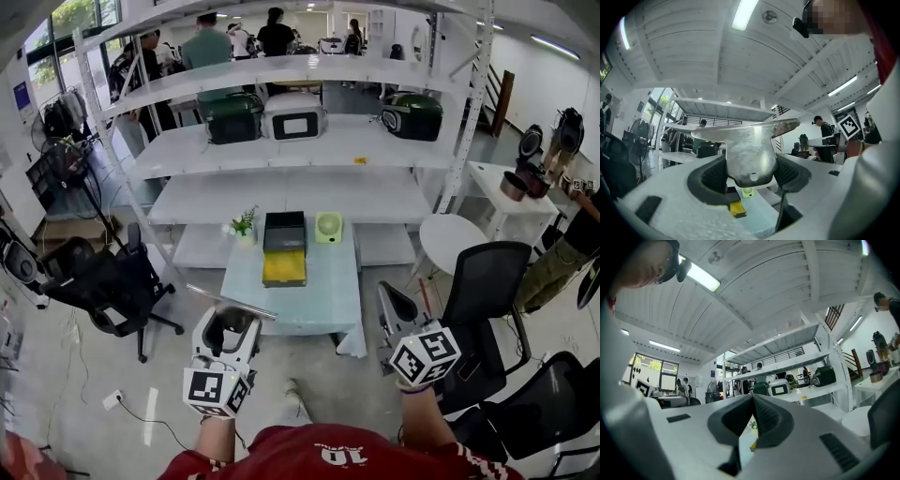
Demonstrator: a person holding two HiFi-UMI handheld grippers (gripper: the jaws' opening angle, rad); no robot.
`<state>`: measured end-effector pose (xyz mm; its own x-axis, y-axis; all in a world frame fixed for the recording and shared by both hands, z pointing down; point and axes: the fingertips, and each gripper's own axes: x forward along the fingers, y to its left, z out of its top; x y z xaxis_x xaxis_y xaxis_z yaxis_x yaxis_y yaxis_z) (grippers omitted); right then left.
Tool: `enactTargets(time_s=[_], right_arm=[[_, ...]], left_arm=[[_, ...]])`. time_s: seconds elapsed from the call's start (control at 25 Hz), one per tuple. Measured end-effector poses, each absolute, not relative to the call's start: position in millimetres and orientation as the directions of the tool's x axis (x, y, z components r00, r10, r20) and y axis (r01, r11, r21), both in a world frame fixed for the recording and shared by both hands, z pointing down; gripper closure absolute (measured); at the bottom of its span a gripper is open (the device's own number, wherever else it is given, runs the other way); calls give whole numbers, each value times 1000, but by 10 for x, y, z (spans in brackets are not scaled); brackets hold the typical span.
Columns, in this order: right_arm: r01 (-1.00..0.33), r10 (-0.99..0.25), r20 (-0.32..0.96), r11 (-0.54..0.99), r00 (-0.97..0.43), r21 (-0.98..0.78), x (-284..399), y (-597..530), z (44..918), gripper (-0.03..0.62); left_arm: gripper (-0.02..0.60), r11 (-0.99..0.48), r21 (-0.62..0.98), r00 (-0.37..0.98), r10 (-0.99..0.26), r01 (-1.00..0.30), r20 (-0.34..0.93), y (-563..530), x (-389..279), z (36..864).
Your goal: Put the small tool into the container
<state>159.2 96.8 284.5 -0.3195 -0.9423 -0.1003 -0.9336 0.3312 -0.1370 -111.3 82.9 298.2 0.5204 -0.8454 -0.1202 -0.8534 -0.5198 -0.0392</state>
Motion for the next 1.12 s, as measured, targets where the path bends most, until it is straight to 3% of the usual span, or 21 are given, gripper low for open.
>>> enactTargets(time_s=[0.6,1.12], right_arm=[[-925,-927,-65,374,-370,-69,965,-930,2646,590],[-944,-944,-37,329,-328,-19,698,-1663,2663,591]], left_arm=[[288,-494,24,489,-864,-869,-119,-982,-1705,3014],[288,-561,47,552,-824,-827,-126,-1941,-1879,3117]])
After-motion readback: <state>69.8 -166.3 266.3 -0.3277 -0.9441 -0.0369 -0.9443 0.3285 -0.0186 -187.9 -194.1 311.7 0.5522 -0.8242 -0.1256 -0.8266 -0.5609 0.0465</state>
